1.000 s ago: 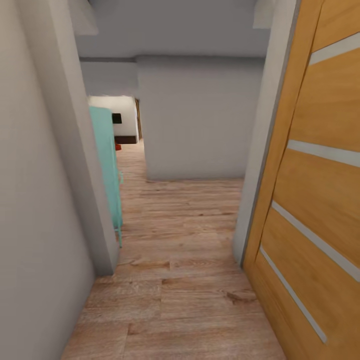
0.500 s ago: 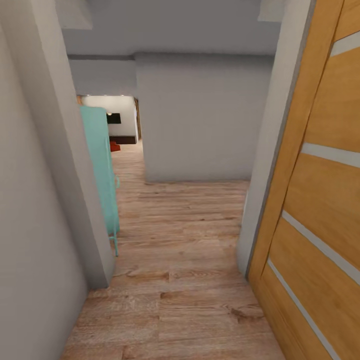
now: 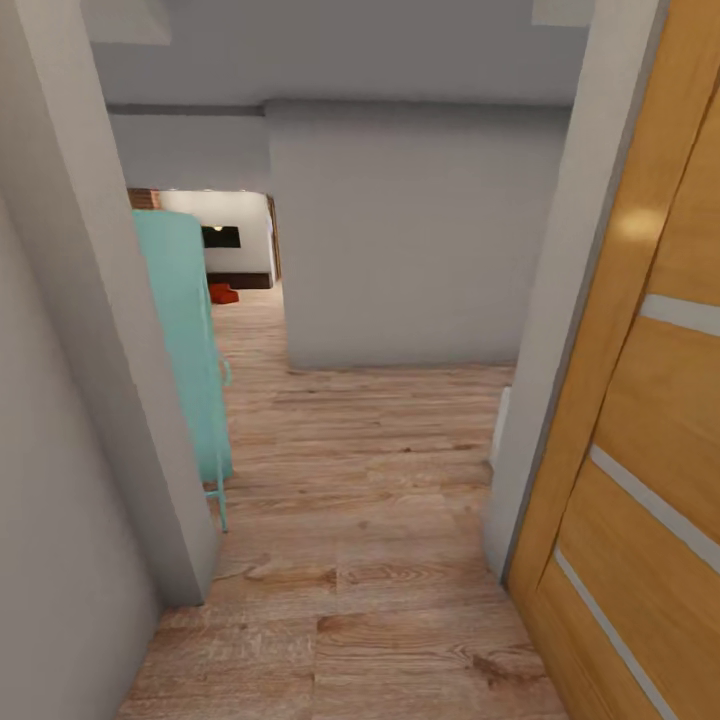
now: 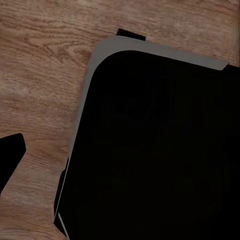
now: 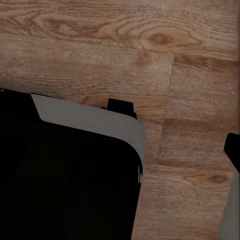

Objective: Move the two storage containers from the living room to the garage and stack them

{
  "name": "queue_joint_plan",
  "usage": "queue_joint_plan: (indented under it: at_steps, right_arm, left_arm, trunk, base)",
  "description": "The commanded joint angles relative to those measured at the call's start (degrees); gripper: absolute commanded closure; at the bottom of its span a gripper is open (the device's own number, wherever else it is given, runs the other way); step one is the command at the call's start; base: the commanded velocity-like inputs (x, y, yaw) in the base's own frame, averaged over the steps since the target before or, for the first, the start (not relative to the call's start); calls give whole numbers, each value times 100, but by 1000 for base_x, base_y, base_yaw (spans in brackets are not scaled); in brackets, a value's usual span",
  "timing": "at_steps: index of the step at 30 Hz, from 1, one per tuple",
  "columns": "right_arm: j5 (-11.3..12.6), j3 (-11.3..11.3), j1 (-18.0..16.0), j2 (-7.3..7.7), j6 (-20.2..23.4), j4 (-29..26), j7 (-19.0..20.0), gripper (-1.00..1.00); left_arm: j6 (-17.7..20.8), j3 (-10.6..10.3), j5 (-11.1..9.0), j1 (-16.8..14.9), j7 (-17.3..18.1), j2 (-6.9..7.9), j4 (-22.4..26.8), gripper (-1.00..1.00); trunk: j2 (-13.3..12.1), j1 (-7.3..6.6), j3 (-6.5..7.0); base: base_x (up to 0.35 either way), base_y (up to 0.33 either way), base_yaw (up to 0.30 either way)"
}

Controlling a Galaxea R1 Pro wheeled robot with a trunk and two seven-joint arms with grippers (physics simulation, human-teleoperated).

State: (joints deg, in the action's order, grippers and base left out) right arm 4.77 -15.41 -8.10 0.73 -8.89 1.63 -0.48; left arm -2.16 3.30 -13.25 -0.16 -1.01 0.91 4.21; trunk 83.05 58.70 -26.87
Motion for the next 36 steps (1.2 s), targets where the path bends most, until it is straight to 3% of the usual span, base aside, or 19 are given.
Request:
queue_joint_plan:
  at_steps: [1,36]
  right_arm:
    - [50,-52,-7,-2,-31,18,-5,-100]
    - [43,-66,-7,7,-34,15,-5,-100]
  left_arm:
    - [-12,30,-4,-2,-4,-2,0,-100]
    - [-17,30,7,-2,-13,-3,0,-100]
  trunk:
    - [2,3,-5]
    - [2,3,-5]
  base:
    - [322,0,0]
    - [322,0,0]
